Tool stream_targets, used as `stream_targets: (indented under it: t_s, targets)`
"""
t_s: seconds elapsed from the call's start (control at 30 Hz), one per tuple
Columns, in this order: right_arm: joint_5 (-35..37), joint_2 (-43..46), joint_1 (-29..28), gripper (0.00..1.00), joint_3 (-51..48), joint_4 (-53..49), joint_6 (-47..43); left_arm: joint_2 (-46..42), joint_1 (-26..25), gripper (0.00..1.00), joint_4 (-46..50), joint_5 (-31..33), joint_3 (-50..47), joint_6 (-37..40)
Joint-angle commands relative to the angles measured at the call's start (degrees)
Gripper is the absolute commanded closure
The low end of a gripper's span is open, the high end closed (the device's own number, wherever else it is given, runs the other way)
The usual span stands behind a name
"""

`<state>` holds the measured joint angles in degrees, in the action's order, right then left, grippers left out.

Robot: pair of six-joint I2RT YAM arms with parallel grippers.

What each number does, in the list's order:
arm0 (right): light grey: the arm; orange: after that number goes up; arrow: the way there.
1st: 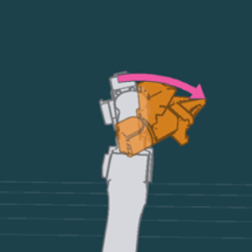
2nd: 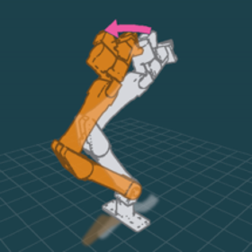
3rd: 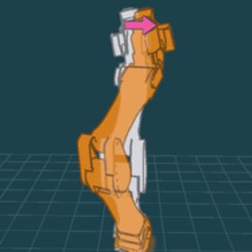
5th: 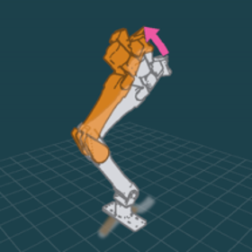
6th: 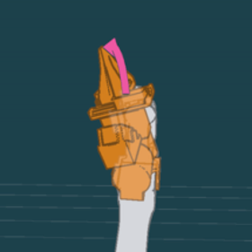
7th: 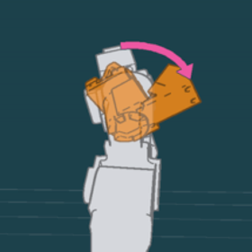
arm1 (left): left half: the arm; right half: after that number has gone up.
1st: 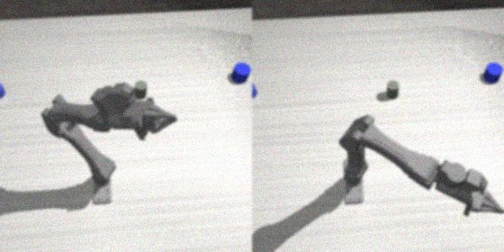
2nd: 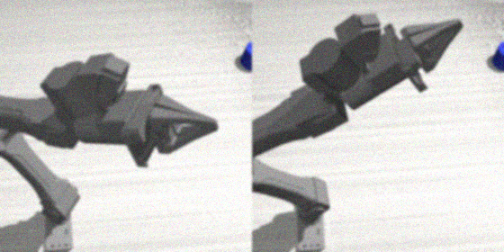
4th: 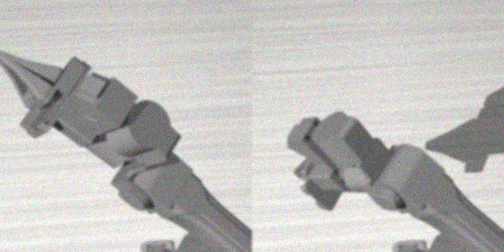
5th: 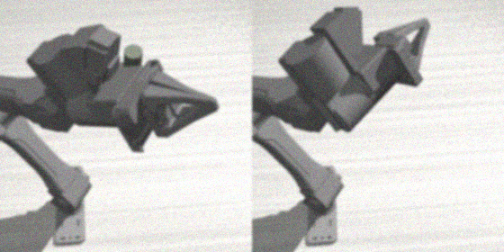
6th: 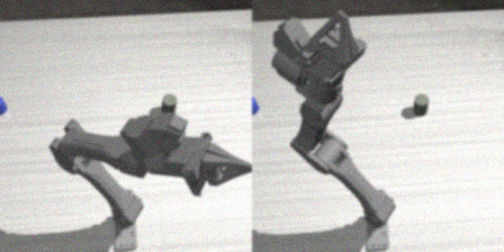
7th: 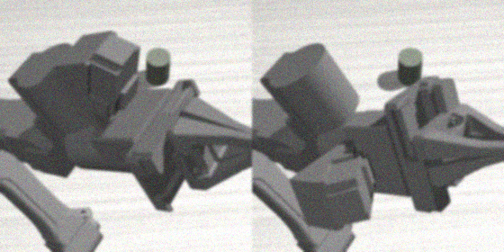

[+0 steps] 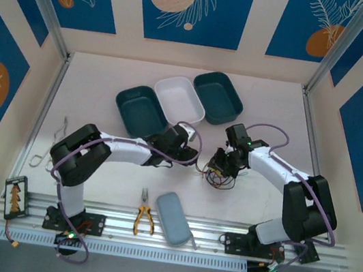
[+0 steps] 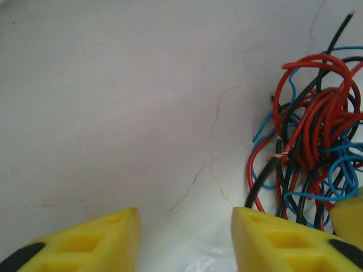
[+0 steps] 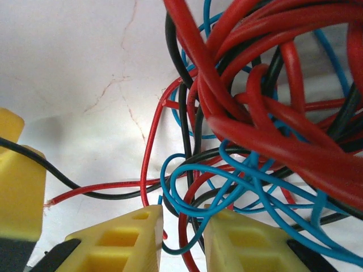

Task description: Untangle the cables

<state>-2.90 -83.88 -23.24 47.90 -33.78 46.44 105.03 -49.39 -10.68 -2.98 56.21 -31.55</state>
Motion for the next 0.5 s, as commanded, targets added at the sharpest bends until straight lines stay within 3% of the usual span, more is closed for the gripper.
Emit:
stream_targets:
  t_s: [0.0,0.17,0.47]
  targets:
    - [0.6,0.0,-0.4,0.74,1.7,-3.2,0.4,2.0,-0.5,0.51,-0.5,-0.5,2.8,0.1]
    - [2.3,1.5,-0.3,0.74,2.0,-5.0,-0.2,2.7,-0.5,0.52,-0.7,-0.6,4.6,-1.2]
    - [5.2,5.3,-0.3,0.73,2.3,-7.6,-0.8,-2.1,-0.5,0.48,9.1,7.8,7.4,-2.9]
